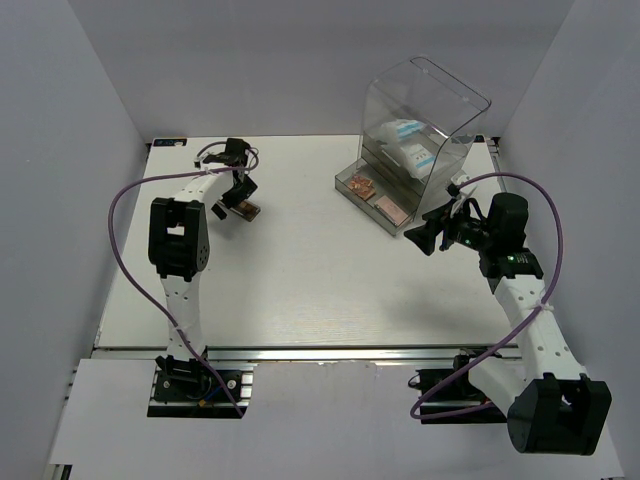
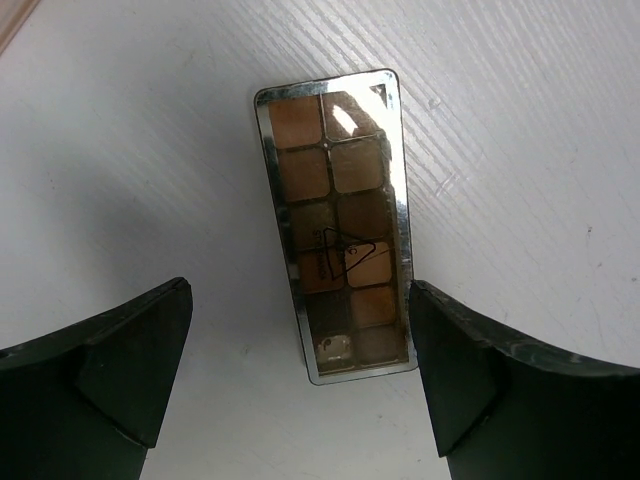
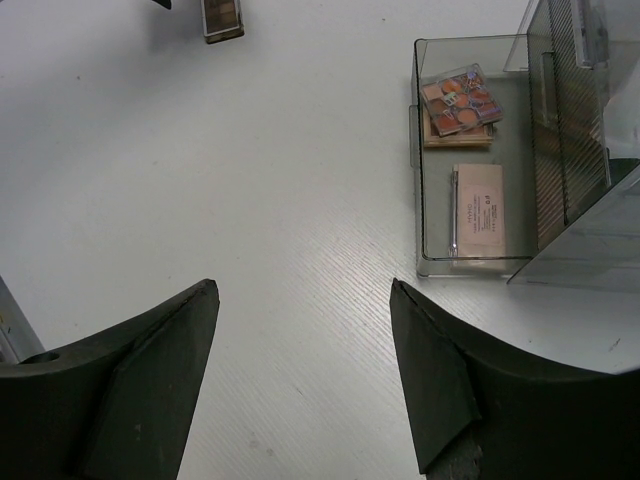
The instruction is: Organize the makeup
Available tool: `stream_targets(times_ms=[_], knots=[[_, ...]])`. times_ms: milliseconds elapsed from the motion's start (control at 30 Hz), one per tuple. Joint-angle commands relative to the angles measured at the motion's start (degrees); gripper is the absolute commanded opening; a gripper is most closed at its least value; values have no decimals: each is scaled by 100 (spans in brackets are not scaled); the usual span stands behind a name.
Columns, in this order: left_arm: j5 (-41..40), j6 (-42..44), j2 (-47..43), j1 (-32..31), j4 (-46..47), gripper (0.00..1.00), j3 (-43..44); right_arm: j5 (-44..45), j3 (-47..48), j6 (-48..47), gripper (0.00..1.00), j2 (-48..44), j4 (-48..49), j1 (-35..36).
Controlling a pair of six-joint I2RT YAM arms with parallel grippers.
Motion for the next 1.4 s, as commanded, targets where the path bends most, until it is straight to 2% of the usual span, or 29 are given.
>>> stream_targets(times_ms=[0,633,1000,1133,1267,1367], knots=[[23,-97,-14,-6,34,98,70,-61,51,61,74,11,219,-20],[129,-71,320,38,16,98,35,35,-116,79,75,-226,158,-29],[243,-53,969,99,-414,98,1062,35,-134,53,75,-217,175,-20],[225,-45,997,108,-494,91,924,70,-143,44,75,-252,175,-29],[348,-18,795,134,-222,77,422,62,-160,35,75,-253,176,-20],[541,104,629,143,42,55,194,62,-143,35,75,-244,176,-29]])
